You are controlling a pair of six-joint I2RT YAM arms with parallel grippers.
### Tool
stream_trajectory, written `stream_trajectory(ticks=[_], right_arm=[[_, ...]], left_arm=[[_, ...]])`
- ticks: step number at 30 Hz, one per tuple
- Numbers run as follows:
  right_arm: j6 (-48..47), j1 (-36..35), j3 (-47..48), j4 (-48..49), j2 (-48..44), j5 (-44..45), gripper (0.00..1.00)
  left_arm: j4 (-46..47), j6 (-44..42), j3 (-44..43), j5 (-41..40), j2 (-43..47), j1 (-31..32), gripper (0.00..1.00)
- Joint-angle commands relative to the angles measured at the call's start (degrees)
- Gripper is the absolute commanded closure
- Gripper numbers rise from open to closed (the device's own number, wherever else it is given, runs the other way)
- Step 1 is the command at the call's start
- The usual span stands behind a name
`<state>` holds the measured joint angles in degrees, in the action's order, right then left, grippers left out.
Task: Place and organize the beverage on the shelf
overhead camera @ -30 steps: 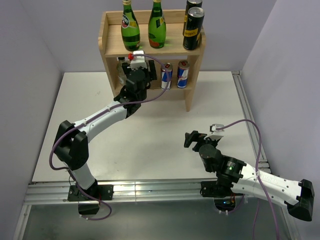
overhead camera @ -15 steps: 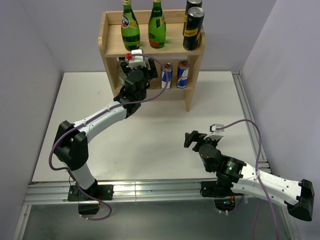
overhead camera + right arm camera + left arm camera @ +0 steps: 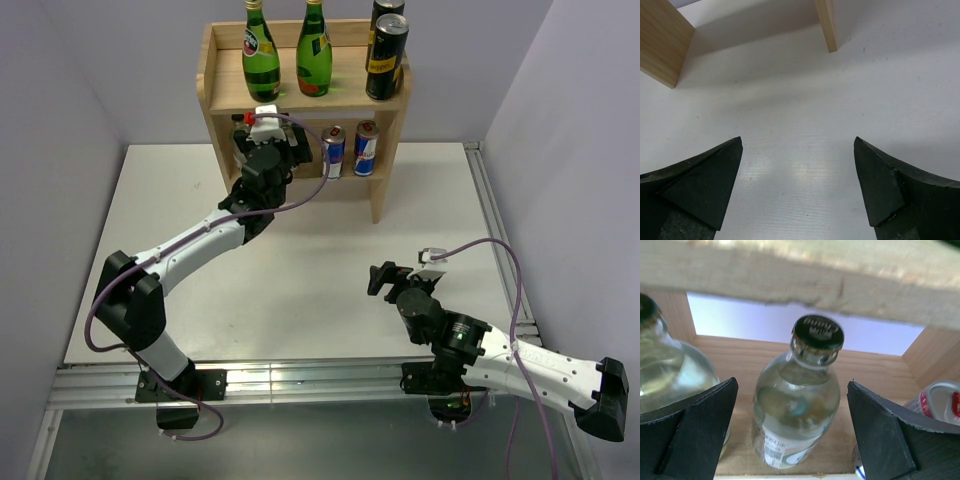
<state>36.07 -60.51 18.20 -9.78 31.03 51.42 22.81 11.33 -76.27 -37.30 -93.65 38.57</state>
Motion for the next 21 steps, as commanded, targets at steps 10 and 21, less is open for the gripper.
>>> stream_trajectory(ticks=[10, 21], right_arm=[[-0.2, -0.1, -0.1, 2.5, 0.8, 1.6, 0.01], [-0.3, -0.1, 0.0, 2.6, 1.1, 1.5, 0.01]], left_arm=[[-0.9, 1.2, 2.1, 1.2, 2.7, 0.0, 0.01], [-1.0, 2.1, 5.0, 1.7, 3.9, 1.3, 0.01]])
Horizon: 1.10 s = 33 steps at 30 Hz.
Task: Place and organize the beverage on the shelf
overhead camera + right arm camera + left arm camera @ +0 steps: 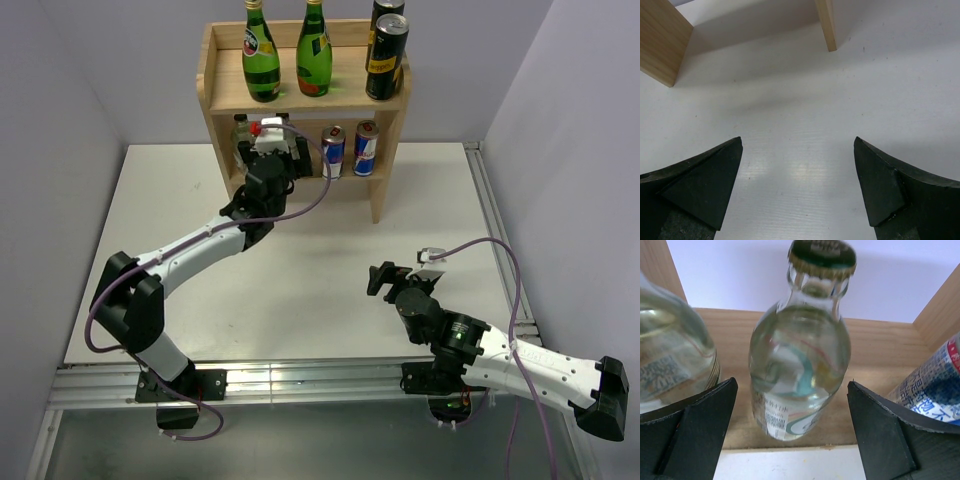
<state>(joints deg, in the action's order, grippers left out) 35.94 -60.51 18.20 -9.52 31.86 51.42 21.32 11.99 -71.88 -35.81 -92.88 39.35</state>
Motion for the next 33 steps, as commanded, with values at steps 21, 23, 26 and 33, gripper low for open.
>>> stream_trajectory(ticks=[21, 23, 26, 33], right_arm=[[-0.8, -0.2, 0.6, 1.8, -0.5, 1.2, 0.02], [0.3, -0.3, 4.8, -2.5, -0.6, 0.8, 0.03], [-1.1, -0.3, 14.4, -8.2, -1.0, -1.4, 0.02], [-10.0, -0.4, 35.8, -14.2, -2.9, -5.3, 0.0]], left_arm=[[-9.2, 8.8, 17.2, -5.8, 18.8, 7.5, 0.01], [-16.3, 12.8, 19.0, -5.5, 21.9, 9.4, 0.01], [-24.9, 16.8, 21.8, -6.4, 28.4, 12.1, 0.01], [-40.1, 21.9, 18.5, -9.8, 43.7, 17.1, 0.01]])
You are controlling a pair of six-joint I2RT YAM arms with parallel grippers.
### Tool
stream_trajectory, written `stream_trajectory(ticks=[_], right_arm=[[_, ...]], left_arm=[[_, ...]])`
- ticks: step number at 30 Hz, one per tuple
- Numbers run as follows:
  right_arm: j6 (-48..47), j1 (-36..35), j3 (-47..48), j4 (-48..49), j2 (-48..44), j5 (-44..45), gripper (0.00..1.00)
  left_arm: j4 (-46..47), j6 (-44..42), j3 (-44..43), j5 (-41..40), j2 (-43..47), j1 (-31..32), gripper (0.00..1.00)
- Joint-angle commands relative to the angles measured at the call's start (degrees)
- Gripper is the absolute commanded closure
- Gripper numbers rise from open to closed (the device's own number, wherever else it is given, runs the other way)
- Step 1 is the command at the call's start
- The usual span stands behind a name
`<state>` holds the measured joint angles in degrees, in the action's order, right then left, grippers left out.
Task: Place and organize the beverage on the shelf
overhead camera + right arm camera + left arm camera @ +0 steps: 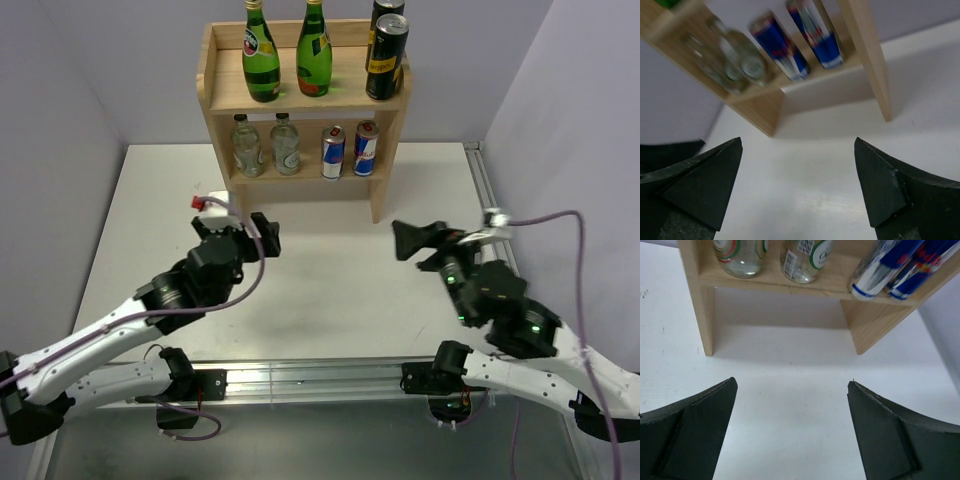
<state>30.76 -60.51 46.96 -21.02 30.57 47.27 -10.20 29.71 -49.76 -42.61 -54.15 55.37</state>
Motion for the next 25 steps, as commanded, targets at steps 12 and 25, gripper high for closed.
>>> stream_trajectory(ticks=[12, 25], right_arm=[[-8.8, -0.3, 15.4, -6.3, -6.0, -2.7, 0.0], [-10.2, -0.3, 15.3, -6.5, -5.8, -2.3, 0.0]], left_arm=[[-14.3, 3.7, -7.4, -4.1, 13.7, 1.4, 0.01], [-14.0, 3.0, -8.2, -4.4, 13.7, 1.3, 0.01]])
